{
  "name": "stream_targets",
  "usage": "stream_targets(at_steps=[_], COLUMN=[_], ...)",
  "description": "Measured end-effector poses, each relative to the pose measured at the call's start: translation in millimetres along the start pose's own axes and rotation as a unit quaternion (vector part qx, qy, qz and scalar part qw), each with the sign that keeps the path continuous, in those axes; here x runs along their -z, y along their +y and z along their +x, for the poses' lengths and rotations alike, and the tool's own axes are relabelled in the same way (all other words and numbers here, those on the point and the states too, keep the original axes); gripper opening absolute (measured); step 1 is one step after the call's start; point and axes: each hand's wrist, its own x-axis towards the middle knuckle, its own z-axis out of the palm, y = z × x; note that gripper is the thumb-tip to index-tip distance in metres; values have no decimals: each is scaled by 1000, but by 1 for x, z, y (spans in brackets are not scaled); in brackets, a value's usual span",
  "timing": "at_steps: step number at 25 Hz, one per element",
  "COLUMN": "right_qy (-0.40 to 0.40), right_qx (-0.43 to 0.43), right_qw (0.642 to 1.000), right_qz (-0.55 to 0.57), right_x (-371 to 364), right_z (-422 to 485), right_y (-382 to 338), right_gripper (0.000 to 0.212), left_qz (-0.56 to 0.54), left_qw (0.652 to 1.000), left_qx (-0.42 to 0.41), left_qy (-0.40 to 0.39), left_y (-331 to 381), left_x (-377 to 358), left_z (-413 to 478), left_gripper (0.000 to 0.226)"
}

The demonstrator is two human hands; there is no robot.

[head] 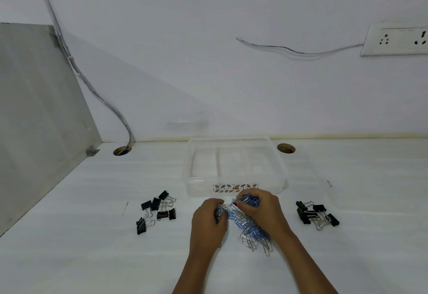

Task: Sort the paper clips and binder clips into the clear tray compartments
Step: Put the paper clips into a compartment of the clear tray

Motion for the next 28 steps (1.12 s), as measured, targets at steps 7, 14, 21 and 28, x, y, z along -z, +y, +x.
stream_targets(at_steps=[7, 14, 21, 28], right_qy=[-64, -100, -24, -146], right_qx=[-25, -95, -37, -62], right_qw=[993, 980, 997, 965], right_qz=[-92, 145, -71, -210], right_x=[3, 14, -29, -24], right_z=[10, 39, 128, 127], right_y=[-9, -58, -42, -33], right_gripper=[14, 19, 12, 32], left_qz=[-27, -41, -52, -38], left_qw=[1000, 999, 998, 999], left_qx=[3, 25, 34, 22], left_qy=[-7, 16, 20, 32], left_y=[-1, -7, -1, -6], left_x=[-1, -2, 1, -2], left_z=[-4, -1, -2, 1], left_gripper=[27, 22, 17, 16])
